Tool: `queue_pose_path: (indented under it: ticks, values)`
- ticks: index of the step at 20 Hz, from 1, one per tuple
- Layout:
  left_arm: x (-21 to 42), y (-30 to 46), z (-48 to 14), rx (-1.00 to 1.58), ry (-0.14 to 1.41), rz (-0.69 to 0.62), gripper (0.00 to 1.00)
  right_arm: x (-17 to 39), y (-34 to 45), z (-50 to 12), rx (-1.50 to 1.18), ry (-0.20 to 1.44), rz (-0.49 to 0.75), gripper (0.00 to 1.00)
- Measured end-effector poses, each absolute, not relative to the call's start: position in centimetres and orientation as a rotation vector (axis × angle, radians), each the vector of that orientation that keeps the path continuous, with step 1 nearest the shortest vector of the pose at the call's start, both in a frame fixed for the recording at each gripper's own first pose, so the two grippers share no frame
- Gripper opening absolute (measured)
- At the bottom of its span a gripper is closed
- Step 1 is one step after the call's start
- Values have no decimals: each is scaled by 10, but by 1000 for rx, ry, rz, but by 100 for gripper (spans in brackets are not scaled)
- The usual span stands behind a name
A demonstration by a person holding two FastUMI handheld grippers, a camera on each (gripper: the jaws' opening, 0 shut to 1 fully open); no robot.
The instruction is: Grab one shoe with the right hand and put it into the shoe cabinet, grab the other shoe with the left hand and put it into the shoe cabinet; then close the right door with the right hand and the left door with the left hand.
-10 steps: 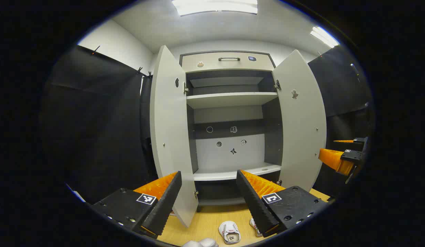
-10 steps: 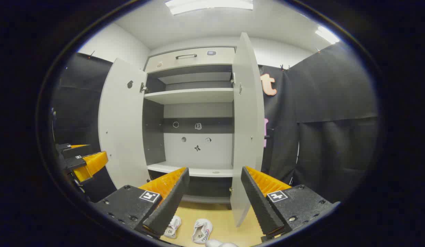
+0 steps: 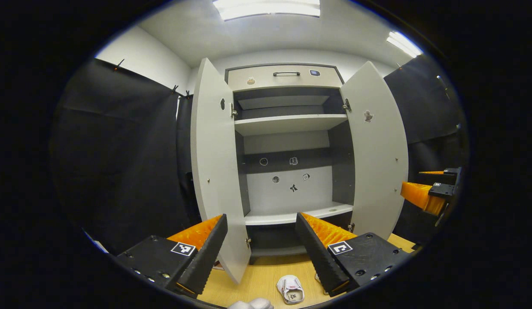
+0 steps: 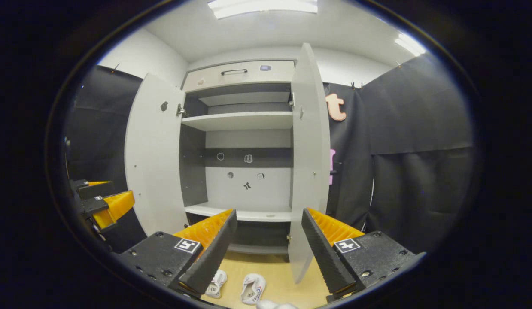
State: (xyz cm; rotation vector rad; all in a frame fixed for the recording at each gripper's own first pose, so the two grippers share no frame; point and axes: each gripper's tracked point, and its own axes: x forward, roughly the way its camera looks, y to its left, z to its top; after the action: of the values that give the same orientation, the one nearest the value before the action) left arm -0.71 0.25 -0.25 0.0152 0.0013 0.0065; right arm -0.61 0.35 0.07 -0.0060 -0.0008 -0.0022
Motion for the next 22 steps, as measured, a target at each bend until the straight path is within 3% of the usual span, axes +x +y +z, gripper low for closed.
queue_pose_path:
  ticks: [9,22]
  values:
    - [-9,10,-8,28,9,16,96,-1,13,-46,-35,73,-2,98]
    - [-17,28,-37,66,62,50,96,-20,73,-366,8,680,113,92]
